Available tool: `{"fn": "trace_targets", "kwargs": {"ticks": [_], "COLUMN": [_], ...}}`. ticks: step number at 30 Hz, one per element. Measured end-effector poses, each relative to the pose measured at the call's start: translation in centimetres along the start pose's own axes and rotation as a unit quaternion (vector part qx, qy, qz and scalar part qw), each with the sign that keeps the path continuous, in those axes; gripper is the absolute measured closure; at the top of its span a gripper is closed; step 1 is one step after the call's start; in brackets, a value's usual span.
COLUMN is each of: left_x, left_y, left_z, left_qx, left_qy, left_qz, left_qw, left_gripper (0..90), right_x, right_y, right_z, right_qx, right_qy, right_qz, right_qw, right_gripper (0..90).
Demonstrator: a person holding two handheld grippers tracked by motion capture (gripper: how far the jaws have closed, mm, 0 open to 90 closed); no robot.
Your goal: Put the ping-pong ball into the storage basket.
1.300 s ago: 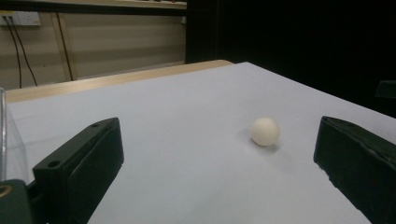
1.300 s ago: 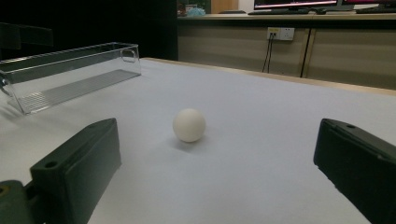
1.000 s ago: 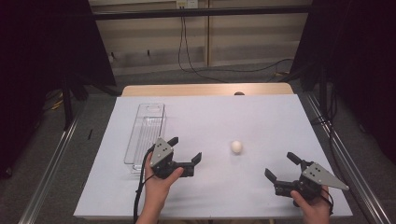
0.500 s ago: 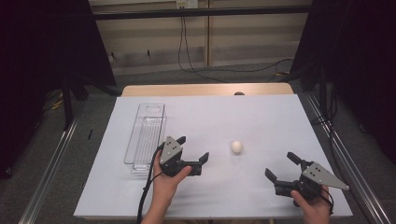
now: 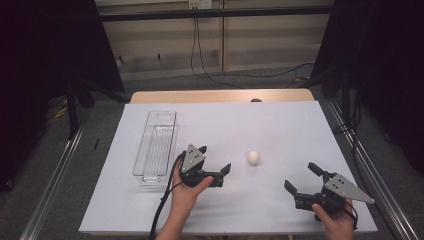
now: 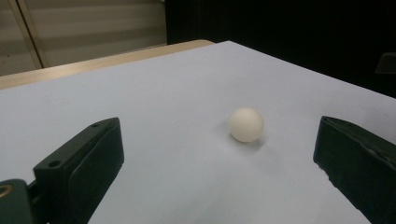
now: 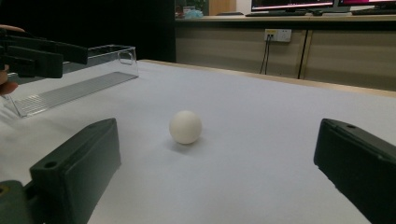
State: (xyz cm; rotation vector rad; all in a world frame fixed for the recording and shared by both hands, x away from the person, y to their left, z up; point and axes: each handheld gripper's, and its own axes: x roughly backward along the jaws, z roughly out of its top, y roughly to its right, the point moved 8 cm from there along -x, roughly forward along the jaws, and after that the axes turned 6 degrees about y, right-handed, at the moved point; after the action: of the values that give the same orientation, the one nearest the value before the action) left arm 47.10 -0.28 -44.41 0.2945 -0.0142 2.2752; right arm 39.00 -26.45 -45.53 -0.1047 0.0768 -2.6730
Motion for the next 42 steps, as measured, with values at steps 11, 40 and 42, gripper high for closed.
{"fn": "trace_targets", "kwargs": {"ticks": [11, 40, 42], "left_x": [-1.6, -4.2, -4.3], "left_y": [0.3, 1.6, 1.8], "left_z": [-0.2, -0.4, -0.3], "left_qx": [0.007, 0.012, 0.011], "left_qy": [-0.013, -0.044, -0.046], "left_qz": [-0.006, -0.026, -0.027], "left_qw": [0.9999, 0.9986, 0.9985], "left_gripper": [1.9, 2.0, 2.0], "right_x": [0.0, -0.1, -0.1], "right_y": [-0.1, -0.1, -0.1], "right_z": [0.0, 0.1, 0.0], "right_qx": [0.001, 0.001, 0.004], "right_qy": [0.0, 0.001, -0.002], "right_qz": [0.003, 0.006, 0.008], "right_qw": [1.0, 1.0, 1.0], "right_gripper": [0.2, 0.2, 0.3]}}
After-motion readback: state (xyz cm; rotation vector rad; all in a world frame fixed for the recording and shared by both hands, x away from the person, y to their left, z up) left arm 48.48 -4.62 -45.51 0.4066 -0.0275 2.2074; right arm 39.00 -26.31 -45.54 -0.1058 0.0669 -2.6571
